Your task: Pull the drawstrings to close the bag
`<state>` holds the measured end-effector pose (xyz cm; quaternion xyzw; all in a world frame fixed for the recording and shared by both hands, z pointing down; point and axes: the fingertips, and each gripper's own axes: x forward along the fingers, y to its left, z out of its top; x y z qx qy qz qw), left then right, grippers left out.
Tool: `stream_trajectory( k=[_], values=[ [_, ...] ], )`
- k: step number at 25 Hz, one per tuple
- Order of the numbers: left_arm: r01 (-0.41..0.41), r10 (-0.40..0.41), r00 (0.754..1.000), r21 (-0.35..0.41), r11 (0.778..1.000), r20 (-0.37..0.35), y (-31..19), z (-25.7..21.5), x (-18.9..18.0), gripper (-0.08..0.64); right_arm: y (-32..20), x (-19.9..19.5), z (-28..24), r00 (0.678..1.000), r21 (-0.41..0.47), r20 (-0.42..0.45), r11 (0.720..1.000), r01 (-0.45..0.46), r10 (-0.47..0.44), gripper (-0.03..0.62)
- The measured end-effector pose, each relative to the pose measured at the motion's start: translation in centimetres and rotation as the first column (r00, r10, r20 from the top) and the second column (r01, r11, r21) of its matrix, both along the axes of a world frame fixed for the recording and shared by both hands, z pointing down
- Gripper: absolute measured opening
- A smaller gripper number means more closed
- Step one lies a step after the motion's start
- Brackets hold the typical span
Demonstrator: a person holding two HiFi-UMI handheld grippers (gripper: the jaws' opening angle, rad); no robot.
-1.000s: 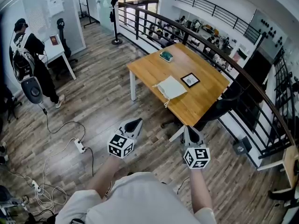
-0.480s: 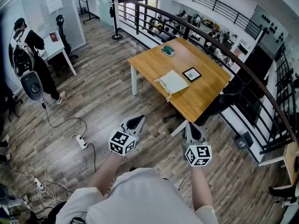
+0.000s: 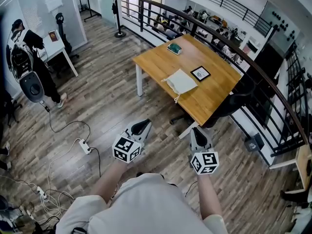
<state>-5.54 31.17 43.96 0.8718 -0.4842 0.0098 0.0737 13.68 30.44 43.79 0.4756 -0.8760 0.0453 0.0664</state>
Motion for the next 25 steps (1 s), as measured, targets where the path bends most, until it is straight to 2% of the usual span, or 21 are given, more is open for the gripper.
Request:
stream_trajectory(
  k=[1,8,16,25],
  values=[
    [-0.005,0.005,1.0,-0.004,1.0,0.0,0.0,0.2,-0.2,0.036,0.1,-0.4,0.1,1.0,0.0,-0.003,1.0,0.001,-0.001,0.025],
    [-0.021,0.021,1.0,-0.011,1.0,-0.017,-0.5,0.8,-2.2,0.092,-0.1,-2.3,0.9,0.999,-0.005,-0.009,0.999,-0.032,0.032,0.034],
    [-0.036,0.035,0.999,-0.027,0.999,-0.023,-0.7,2.0,-4.6,0.095,0.3,-4.1,2.2,0.998,-0.029,-0.022,0.998,-0.063,0.062,0.035],
    [-0.04,0.039,0.999,-0.037,0.999,-0.035,-2.2,2.9,-4.9,0.095,-1.1,-4.3,3.4,0.997,-0.056,-0.04,0.996,-0.067,0.065,0.035]
  ],
)
